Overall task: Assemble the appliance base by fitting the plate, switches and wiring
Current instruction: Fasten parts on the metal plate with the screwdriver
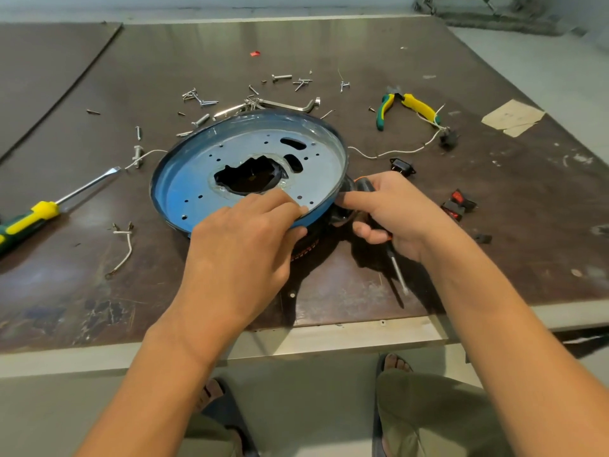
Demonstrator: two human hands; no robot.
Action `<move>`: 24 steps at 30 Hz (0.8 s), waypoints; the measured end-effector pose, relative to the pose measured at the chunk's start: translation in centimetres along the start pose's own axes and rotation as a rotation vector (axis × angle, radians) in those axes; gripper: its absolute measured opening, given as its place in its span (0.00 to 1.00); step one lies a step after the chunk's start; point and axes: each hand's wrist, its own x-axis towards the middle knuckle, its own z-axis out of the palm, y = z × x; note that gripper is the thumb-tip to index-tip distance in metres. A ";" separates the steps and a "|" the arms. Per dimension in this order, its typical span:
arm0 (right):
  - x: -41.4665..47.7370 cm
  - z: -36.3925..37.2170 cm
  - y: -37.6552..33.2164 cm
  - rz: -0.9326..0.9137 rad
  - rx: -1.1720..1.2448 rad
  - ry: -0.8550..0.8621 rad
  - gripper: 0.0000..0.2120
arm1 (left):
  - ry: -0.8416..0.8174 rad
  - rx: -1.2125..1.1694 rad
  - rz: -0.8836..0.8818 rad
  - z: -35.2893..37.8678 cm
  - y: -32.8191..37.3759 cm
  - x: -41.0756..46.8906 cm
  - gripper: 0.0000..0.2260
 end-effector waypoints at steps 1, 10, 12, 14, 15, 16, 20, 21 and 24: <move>-0.1 -0.1 -0.1 -0.006 0.034 -0.006 0.08 | 0.008 -0.007 -0.002 0.0 -0.1 -0.1 0.10; -0.4 0.4 -1.0 -0.103 0.222 0.013 0.07 | 0.109 -0.087 -0.006 -0.5 -0.4 -0.3 0.09; -0.5 0.6 -1.0 -0.102 0.272 0.020 0.06 | 0.101 -0.107 -0.023 -0.5 -0.4 -0.3 0.09; -0.5 0.7 -0.9 -0.102 0.322 0.020 0.07 | 0.094 -0.104 -0.040 -0.6 -0.5 -0.2 0.09; -0.5 0.7 -0.9 -0.103 0.346 0.019 0.07 | 0.094 -0.095 -0.047 -0.7 -0.7 -0.2 0.09; -0.5 0.7 -0.9 -0.104 0.363 0.017 0.07 | 0.096 -0.089 -0.052 -0.9 -0.8 -0.2 0.09; -0.5 0.9 -1.0 -0.111 0.377 0.019 0.07 | 0.088 -0.105 -0.040 -1.3 -1.0 -0.2 0.08; -0.5 0.9 -1.1 -0.117 0.373 0.024 0.07 | 0.082 -0.104 -0.038 -1.4 -1.1 -0.2 0.08; -0.5 1.0 -1.0 -0.141 0.337 0.034 0.08 | 0.075 -0.078 -0.053 -1.3 -1.1 -0.1 0.08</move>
